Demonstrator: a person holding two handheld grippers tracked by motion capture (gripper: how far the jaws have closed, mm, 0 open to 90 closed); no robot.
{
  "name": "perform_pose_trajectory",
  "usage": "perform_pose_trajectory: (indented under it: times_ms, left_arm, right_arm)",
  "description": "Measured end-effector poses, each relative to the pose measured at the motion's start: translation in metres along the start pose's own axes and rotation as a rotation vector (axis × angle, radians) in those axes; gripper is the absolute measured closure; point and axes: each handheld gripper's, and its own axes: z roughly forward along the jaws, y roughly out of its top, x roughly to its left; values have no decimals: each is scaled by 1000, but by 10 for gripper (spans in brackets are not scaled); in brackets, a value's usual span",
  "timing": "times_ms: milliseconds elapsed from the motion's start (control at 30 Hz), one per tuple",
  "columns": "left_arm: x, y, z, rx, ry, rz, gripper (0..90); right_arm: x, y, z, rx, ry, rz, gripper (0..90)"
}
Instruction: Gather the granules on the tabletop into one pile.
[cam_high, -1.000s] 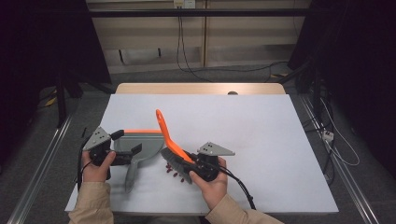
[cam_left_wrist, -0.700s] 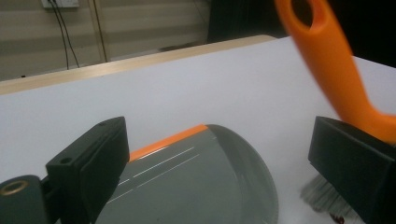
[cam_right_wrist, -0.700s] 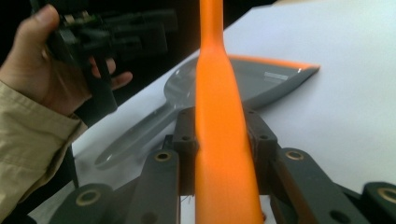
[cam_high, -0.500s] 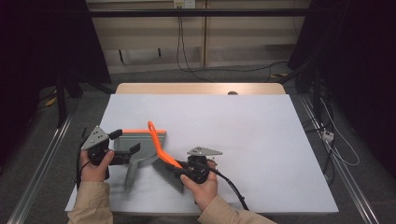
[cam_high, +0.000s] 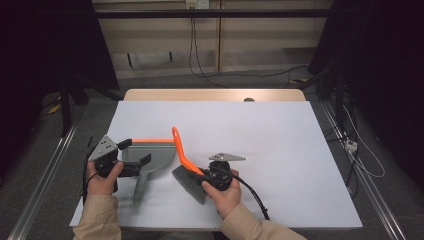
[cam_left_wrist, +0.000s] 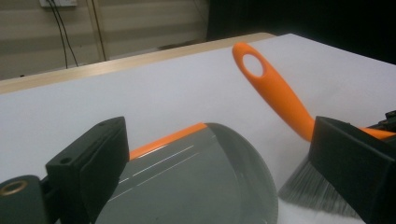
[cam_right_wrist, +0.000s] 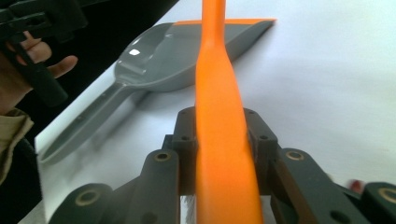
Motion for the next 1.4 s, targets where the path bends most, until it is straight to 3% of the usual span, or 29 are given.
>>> perform_pose_trajectory:
  times_ms: [600, 1400]
  left_arm:
    - [-2, 0, 1, 6, -3, 4, 51]
    - [-2, 0, 2, 5, -3, 11, 51]
  right_arm:
    - [-24, 0, -25, -25, -65, 22, 707]
    - [-40, -6, -46, -51, -124, 44, 701]
